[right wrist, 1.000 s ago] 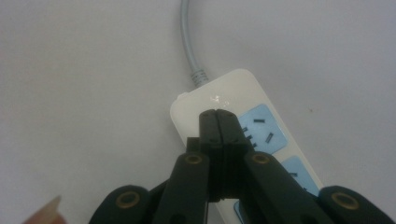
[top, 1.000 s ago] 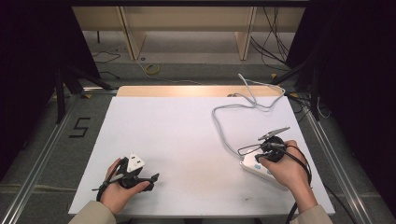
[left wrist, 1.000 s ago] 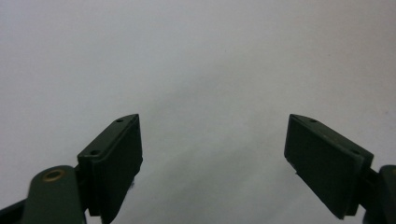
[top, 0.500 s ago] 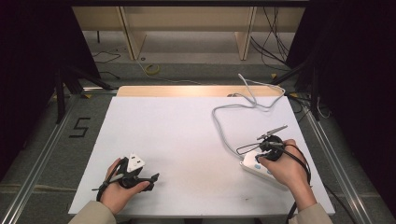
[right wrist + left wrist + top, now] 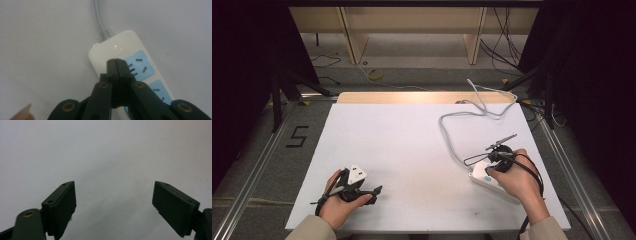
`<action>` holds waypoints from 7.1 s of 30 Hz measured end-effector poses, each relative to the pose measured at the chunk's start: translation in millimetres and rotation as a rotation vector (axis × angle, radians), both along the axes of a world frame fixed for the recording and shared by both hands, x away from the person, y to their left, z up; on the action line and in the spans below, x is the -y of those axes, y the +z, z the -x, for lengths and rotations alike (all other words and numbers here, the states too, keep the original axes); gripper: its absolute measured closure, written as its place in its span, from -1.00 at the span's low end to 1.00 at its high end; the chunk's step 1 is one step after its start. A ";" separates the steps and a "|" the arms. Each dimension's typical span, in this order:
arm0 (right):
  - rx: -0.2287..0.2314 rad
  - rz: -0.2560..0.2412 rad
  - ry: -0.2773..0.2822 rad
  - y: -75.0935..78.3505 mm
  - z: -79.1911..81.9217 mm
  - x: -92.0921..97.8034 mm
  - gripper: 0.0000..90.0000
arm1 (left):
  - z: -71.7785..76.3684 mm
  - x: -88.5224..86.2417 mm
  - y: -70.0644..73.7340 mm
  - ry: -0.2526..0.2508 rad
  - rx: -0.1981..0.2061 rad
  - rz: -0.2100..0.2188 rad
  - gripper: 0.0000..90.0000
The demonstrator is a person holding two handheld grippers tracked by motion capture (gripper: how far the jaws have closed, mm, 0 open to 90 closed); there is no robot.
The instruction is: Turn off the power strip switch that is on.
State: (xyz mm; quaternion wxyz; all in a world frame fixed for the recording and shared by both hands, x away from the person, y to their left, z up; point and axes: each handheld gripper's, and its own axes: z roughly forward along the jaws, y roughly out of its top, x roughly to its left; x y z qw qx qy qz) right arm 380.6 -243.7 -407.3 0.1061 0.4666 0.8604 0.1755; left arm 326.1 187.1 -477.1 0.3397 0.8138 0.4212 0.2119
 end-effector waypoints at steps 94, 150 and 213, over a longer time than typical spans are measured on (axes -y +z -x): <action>-0.080 0.088 -0.002 -19.4 -9.1 -7.8 1.00 | 0.2 0.7 -0.5 0.000 -0.003 0.000 -0.57; -0.078 0.091 -0.014 -21.3 -9.2 -7.8 1.00 | -0.1 1.6 -1.1 -0.001 -0.002 -0.001 -0.57; 0.018 0.014 0.010 -15.7 -5.3 -6.7 1.00 | -0.1 0.9 -1.5 0.006 -0.004 0.001 -0.57</action>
